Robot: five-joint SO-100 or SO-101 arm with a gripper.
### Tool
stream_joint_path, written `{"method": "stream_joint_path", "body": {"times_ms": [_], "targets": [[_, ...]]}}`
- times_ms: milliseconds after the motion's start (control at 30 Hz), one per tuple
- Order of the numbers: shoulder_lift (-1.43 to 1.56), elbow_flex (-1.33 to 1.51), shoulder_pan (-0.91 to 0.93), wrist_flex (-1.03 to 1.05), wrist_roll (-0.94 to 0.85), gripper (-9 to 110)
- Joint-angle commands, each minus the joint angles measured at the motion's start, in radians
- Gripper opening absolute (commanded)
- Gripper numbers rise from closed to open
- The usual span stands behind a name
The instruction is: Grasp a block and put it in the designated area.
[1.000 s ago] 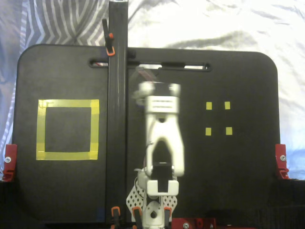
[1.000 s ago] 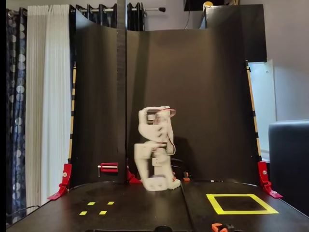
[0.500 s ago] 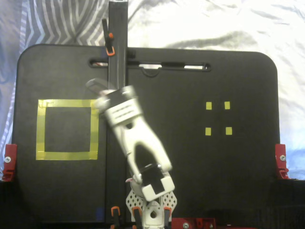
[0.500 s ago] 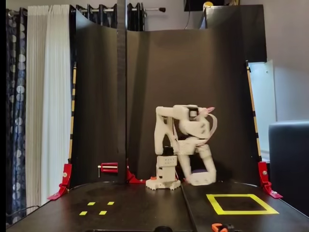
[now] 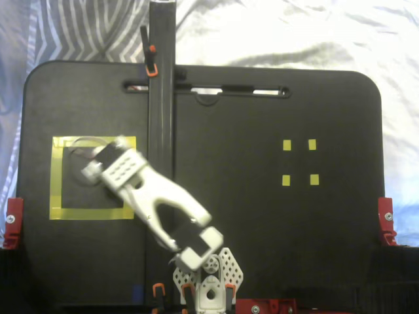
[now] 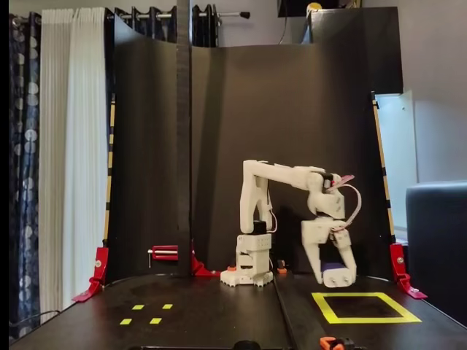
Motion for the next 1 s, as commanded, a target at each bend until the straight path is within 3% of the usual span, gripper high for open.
{"method": "stream_joint_path", "body": {"times_ms": [0,967], "targets": [[-0.029,-0.075,-0.025,-0.014,0.026,17],[-0.275,-0.132,-0.061,-0.140,0.051,17]]}}
